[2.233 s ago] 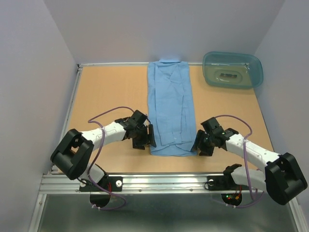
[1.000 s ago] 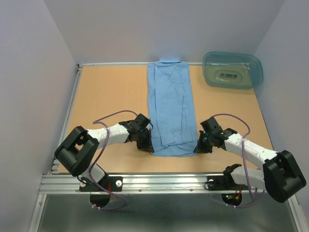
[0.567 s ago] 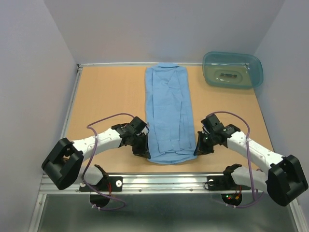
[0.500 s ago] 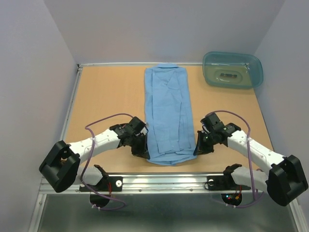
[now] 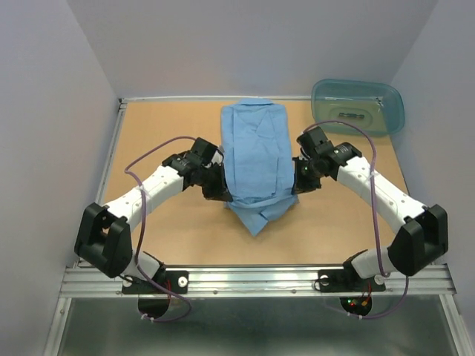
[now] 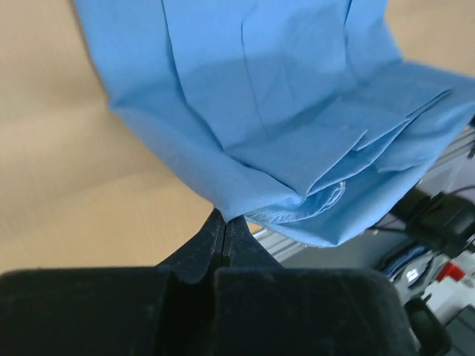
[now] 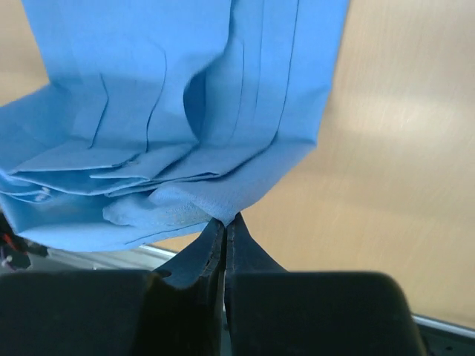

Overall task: Fold and stack the long sleeve shirts
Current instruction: Fold the shirt

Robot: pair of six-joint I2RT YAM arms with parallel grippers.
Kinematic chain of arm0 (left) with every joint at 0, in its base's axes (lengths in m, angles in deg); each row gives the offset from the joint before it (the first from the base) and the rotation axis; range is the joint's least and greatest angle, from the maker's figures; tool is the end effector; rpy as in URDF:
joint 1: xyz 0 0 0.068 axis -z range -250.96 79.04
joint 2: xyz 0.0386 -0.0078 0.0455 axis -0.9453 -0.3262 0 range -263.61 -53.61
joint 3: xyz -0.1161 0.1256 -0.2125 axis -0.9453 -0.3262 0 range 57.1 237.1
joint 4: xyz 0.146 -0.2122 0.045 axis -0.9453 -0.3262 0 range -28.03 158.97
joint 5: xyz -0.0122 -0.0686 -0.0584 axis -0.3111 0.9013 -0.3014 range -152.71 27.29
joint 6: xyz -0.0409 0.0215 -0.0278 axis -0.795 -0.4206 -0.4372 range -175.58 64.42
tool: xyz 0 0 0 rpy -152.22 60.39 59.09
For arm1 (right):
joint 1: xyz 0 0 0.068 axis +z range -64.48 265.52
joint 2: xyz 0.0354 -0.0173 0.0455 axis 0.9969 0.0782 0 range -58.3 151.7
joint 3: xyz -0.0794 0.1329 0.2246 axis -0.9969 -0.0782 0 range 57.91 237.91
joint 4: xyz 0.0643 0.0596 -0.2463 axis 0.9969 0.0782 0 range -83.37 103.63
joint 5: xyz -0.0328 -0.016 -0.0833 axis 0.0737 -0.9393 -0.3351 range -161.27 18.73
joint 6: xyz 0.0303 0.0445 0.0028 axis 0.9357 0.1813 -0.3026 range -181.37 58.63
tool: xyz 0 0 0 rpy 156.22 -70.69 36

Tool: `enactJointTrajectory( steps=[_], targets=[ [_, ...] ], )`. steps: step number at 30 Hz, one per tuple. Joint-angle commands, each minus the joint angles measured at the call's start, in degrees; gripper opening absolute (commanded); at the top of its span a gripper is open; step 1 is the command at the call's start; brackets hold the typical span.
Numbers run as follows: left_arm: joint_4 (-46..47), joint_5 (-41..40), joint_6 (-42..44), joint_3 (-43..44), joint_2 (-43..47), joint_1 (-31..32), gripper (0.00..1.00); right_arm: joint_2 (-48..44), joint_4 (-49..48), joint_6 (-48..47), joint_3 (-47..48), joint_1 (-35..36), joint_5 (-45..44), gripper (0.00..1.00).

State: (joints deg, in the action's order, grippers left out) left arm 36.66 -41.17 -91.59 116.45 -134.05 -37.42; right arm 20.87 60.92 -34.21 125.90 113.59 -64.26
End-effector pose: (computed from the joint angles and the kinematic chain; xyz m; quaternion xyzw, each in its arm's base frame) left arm 0.2347 -0.1712 0.2556 0.0386 0.9337 -0.3217 0.1522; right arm 0.2343 0.1298 0.2847 -0.0207 0.9752 0.1512 0.1602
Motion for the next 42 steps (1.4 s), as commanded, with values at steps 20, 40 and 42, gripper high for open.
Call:
enactJointTrajectory(
  steps=[20, 40, 42],
  targets=[
    [9.28, -1.67, 4.37, 26.25, -24.49, -13.41, 0.00, 30.33, -11.47, -7.64, 32.12, -10.67, -3.05, 0.01],
    [15.53, -7.39, 6.21, 29.76, -32.05, -14.47, 0.00, 40.97, -19.48, -6.59, 36.60, -10.67, -5.42, 0.01],
    [15.79, -7.91, 6.91, 30.12, -32.49, -14.47, 0.00, 40.88, -19.56, -6.50, 35.38, -10.67, -6.30, 0.01]
  ],
)
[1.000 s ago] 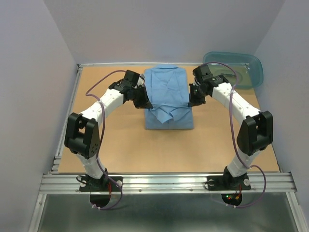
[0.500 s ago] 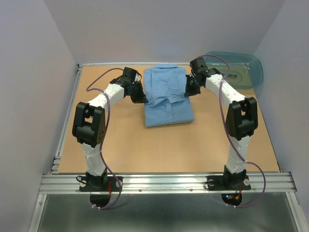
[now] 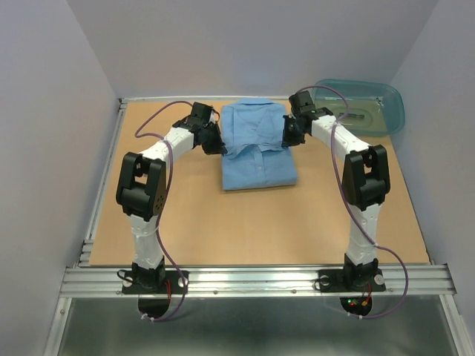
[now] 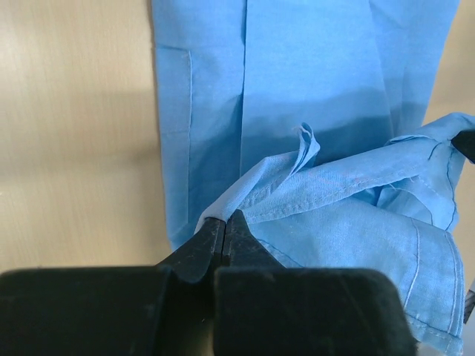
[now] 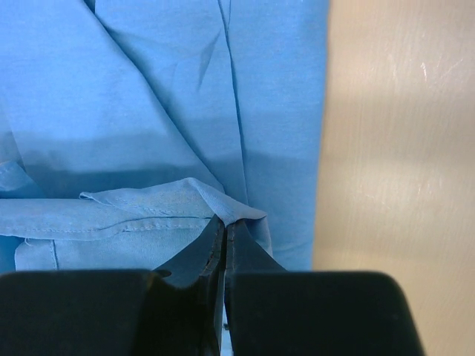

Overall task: Fold and stack the long sleeve shirts
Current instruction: Fold the shirt

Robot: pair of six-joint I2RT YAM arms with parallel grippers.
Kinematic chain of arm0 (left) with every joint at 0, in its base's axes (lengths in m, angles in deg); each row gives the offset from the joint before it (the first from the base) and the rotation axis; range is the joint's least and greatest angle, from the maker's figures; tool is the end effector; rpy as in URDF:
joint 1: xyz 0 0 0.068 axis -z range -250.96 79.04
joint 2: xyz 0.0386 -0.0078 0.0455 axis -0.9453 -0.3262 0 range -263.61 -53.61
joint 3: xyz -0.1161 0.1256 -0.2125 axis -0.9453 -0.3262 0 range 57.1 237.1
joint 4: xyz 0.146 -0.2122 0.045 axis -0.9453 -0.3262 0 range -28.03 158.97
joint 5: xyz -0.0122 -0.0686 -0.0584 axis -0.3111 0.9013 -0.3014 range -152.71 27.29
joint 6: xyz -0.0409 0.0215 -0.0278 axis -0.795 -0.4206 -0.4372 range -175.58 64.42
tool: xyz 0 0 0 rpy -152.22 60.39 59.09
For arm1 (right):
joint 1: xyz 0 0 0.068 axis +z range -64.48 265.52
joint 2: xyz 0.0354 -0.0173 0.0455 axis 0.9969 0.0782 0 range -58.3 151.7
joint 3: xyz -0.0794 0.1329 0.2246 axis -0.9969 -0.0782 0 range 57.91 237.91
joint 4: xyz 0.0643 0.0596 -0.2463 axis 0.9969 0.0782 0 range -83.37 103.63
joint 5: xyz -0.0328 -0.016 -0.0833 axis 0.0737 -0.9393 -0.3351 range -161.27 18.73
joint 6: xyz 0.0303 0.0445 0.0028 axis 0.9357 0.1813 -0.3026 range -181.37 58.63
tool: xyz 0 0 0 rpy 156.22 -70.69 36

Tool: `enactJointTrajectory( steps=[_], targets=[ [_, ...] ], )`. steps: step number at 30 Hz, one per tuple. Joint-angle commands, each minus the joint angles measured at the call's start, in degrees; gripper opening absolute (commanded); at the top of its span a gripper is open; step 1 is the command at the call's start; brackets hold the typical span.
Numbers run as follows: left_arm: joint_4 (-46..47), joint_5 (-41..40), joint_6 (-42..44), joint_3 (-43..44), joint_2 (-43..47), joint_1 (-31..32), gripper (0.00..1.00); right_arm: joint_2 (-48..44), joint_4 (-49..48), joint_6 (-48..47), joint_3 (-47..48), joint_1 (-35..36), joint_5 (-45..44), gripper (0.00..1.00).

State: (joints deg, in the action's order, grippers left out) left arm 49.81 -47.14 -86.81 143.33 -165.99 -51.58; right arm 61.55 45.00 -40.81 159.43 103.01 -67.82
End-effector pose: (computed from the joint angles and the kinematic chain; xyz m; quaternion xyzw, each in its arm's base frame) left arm 0.4148 -0.1560 0.2264 -0.0433 0.9168 -0.2743 0.2870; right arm 0.4409 0.1412 0.2308 0.0170 0.9575 0.1206 0.2614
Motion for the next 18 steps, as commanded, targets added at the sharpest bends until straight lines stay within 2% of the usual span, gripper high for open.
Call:
enactJointTrajectory(
  steps=[1, 13, 18],
  targets=[
    [2.63, -1.95, 2.22, 3.24, -0.56, -0.30, 0.00, 0.03, -3.91, 0.18, 1.32, -0.09, -3.17, 0.01],
    [3.60, -2.56, 3.45, 5.43, -3.46, -0.30, 0.01, 1.96, -5.76, 1.33, -0.70, -0.18, -5.82, 0.04],
    [3.86, -3.53, 3.80, 6.40, -4.25, -0.22, 0.04, 2.75, -6.03, 1.59, -0.27, -0.18, -6.34, 0.14]
  ],
)
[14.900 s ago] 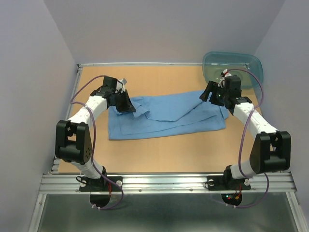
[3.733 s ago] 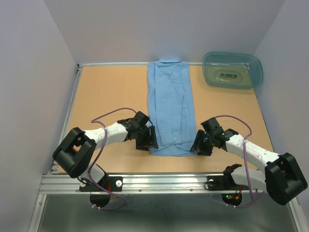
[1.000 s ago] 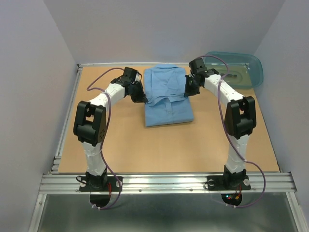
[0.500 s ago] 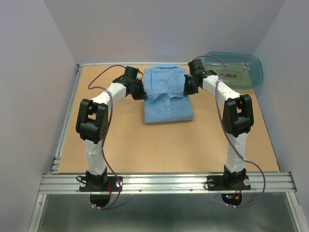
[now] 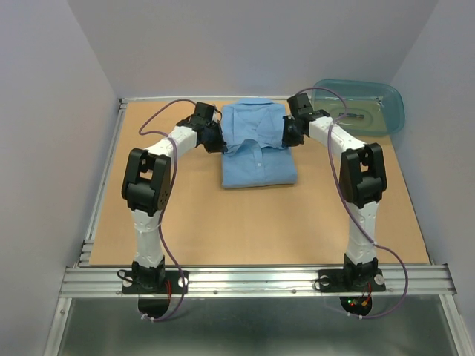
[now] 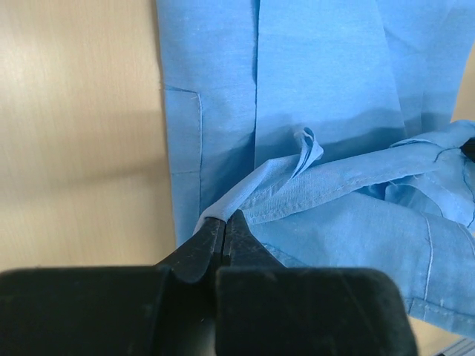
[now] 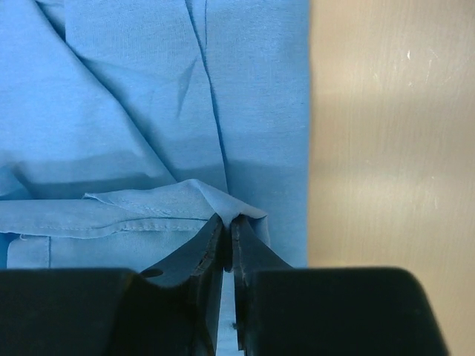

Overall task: Fold and stack the long sleeve shirts
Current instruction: Fold the shirt

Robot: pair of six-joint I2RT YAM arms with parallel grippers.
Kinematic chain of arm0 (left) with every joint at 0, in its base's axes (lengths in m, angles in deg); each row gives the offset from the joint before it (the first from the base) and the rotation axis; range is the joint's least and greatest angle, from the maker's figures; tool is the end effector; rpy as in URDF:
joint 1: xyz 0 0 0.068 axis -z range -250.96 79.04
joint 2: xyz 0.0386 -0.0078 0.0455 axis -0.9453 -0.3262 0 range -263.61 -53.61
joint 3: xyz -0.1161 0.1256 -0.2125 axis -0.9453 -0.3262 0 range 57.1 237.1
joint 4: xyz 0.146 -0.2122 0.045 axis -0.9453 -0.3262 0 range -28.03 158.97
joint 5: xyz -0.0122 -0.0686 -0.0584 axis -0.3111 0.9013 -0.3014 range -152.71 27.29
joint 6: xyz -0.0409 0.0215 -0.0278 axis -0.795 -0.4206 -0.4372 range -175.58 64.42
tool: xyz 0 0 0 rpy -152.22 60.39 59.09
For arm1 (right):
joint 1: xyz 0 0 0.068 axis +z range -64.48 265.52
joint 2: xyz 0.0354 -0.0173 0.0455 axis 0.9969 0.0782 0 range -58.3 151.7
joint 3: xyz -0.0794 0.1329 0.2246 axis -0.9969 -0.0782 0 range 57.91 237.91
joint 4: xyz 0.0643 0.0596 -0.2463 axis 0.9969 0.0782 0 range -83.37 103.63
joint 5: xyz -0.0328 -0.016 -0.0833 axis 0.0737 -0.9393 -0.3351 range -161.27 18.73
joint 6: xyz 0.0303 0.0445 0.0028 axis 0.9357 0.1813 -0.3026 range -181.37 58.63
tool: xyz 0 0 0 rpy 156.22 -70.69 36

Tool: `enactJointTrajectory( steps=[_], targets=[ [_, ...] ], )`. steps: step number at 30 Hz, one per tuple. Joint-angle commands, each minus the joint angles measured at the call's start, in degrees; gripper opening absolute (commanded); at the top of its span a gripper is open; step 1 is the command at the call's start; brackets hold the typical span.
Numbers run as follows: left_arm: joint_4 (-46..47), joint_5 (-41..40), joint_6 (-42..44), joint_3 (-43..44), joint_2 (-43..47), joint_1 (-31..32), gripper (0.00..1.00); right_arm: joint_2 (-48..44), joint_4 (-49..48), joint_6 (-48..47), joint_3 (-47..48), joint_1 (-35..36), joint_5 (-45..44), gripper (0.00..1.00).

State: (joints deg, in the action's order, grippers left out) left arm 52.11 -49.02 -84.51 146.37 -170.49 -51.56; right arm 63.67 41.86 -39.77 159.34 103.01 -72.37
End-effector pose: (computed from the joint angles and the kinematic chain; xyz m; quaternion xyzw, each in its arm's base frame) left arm 0.4327 -0.1613 0.2124 -0.0301 0.9162 -0.2576 0.3056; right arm 0.4503 0.1412 0.2171 0.0371 0.9549 0.0898 0.2804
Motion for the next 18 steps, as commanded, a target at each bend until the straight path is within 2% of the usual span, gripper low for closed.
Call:
enactJointTrajectory(
  steps=[1, 5, 8, 10, 13, 18],
  targets=[
    [1.66, -1.83, 1.68, 3.62, 0.16, -0.24, 0.05, 0.63, -2.88, 0.72, 0.08, -0.10, -1.80, 0.15],
    [1.92, -2.70, 2.21, 5.03, 0.51, -0.24, 0.10, 0.11, -2.88, 0.72, 1.05, -0.18, -2.41, 0.20],
    [2.27, -2.80, 2.56, 5.64, 0.43, -0.24, 0.11, 0.28, -2.88, 0.72, 1.93, -0.18, -3.11, 0.20],
    [2.71, -2.53, 2.82, 6.08, 0.08, -0.24, 0.12, 0.28, -2.88, 0.98, 2.02, -0.18, -3.29, 0.11],
    [3.06, -2.62, 3.35, 6.52, -0.36, -0.15, 0.12, -0.15, -2.97, 1.86, 1.50, -0.18, -3.64, 0.08],
    [2.98, -3.58, 4.23, 7.14, -0.89, -0.24, 0.28, -1.21, -3.14, 2.56, 0.97, -0.18, -5.66, 0.08]
  ],
)
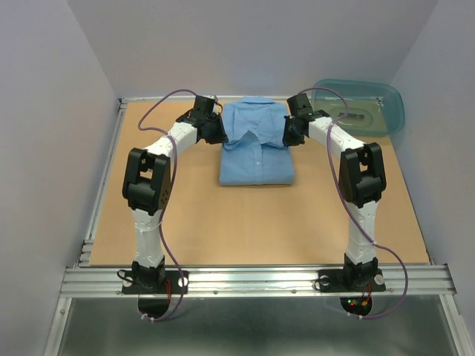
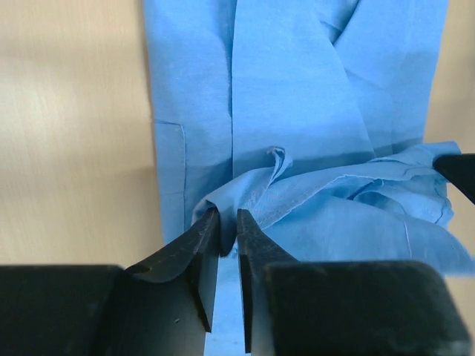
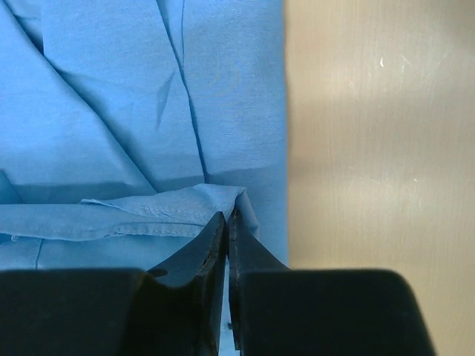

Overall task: Fold and stack the long sleeve shirts
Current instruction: Fold the shirt

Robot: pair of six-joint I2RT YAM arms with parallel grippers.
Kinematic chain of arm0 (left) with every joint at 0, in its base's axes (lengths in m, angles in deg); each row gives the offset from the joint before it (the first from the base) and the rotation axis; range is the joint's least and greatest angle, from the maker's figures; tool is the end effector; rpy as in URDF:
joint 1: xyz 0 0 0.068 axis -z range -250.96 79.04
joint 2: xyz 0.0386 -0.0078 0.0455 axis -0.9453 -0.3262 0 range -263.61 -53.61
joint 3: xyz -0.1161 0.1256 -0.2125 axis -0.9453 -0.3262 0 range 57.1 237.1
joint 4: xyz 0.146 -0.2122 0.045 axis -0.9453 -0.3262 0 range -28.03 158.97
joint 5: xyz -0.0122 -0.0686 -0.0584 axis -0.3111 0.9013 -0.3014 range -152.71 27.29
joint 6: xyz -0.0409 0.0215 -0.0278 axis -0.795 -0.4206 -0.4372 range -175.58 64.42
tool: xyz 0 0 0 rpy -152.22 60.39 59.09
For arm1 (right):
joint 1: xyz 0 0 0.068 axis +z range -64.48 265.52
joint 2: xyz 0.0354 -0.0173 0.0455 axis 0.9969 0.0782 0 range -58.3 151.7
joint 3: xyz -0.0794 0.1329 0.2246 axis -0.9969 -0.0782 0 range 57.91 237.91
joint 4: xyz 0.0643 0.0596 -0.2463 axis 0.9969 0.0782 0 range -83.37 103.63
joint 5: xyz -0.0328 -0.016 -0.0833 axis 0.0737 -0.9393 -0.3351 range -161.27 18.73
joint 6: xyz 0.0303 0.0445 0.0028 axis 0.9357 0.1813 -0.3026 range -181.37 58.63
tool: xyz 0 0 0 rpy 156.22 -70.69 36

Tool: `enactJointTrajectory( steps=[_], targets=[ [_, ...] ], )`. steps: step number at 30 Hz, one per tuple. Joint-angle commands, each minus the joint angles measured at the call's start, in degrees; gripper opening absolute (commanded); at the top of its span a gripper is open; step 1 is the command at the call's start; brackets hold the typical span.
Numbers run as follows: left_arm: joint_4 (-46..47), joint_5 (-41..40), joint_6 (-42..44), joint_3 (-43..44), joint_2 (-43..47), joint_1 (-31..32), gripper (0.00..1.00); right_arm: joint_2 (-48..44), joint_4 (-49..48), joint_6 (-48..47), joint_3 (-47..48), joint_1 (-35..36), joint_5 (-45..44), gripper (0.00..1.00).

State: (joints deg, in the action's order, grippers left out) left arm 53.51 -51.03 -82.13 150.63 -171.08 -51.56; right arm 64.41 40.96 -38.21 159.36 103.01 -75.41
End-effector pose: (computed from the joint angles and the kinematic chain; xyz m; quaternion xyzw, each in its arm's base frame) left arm 0.4449 -0.1642 0.2340 -0.0127 0.9003 -0.2507 0.3555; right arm 0.4535 0.1402 0.2124 0.0579 0.9529 0.0703 0.2892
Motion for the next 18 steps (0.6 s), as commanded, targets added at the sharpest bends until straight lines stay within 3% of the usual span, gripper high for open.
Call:
enactJointTrajectory(
  steps=[1, 4, 5, 7, 8, 10, 11, 18],
  targets=[
    [1.66, -1.66, 2.02, 3.05, -0.30, -0.15, 0.31, -2.65, -2.25, 1.19, 0.94, -0.27, -3.32, 0.09],
    [1.84, -2.01, 2.64, 3.58, 0.40, -0.24, 0.41, -4.58, -2.25, 1.89, 0.77, -0.27, -5.17, 0.13],
    [1.93, -2.36, 2.64, 3.67, 0.92, -0.15, 0.49, -4.85, -2.33, 1.80, 1.03, -0.27, -5.17, 0.23],
    [2.02, -2.72, 2.73, 3.67, 1.89, -0.15, 0.55, -5.99, -2.16, 1.72, 1.38, -0.36, -4.82, 0.40],
    [1.93, -2.98, 2.73, 3.32, 3.20, -0.15, 0.62, -6.43, -2.33, 1.72, 1.38, -0.27, -4.74, 0.53],
    [1.93, -3.24, 2.64, 2.71, 4.96, -0.15, 0.69, -7.75, -2.25, 1.72, 1.56, -0.27, -4.30, 0.67],
    [1.93, -3.42, 2.12, 1.83, 6.97, -0.15, 0.74, -9.23, -2.25, 1.54, 1.65, -0.27, -3.43, 0.70],
    [2.02, -4.48, 0.71, -5.46, 19.28, 1.51, 0.75, -19.77, -3.47, 2.85, -4.05, -0.27, 7.44, 0.72]
  ],
)
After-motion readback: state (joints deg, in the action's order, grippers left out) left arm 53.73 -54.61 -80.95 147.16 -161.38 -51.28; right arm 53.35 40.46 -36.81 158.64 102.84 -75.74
